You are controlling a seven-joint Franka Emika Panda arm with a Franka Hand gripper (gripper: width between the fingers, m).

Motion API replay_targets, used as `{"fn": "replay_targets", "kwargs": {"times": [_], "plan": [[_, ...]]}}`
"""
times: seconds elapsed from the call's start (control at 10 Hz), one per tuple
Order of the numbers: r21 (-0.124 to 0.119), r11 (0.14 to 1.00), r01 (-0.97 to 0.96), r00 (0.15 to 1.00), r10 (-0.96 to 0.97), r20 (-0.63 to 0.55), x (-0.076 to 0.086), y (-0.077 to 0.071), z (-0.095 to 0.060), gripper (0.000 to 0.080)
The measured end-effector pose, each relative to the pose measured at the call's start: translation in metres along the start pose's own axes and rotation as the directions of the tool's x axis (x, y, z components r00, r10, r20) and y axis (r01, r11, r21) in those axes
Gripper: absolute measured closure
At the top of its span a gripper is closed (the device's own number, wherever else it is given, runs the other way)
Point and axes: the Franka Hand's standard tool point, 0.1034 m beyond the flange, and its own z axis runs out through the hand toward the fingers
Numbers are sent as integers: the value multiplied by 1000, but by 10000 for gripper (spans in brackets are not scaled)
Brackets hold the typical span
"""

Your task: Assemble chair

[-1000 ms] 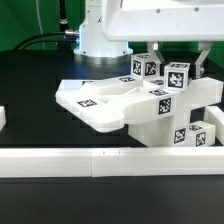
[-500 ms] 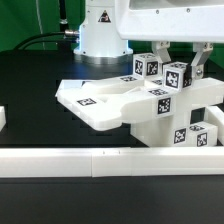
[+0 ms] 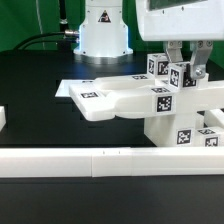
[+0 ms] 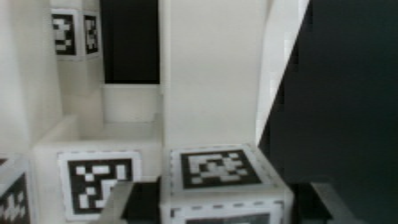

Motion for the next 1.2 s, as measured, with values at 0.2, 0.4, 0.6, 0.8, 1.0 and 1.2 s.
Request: {"fn": "replay_targets", "kwargs": {"times": [0.2, 0.4, 0.6, 0.8, 1.0, 1.2], "plan": [[3, 992, -123, 992, 123, 10, -1, 0, 1, 515], [11, 935, -356, 934, 355, 43, -1, -2, 3, 515], [8, 883, -468, 883, 468, 42, 5, -3, 4, 515], [6, 814, -581, 813, 581, 42, 8, -3, 4, 423], [-5, 746, -666, 745, 665, 57, 3, -3, 4, 249], [9, 787, -617, 785, 615, 69, 3, -7, -4, 170]]}}
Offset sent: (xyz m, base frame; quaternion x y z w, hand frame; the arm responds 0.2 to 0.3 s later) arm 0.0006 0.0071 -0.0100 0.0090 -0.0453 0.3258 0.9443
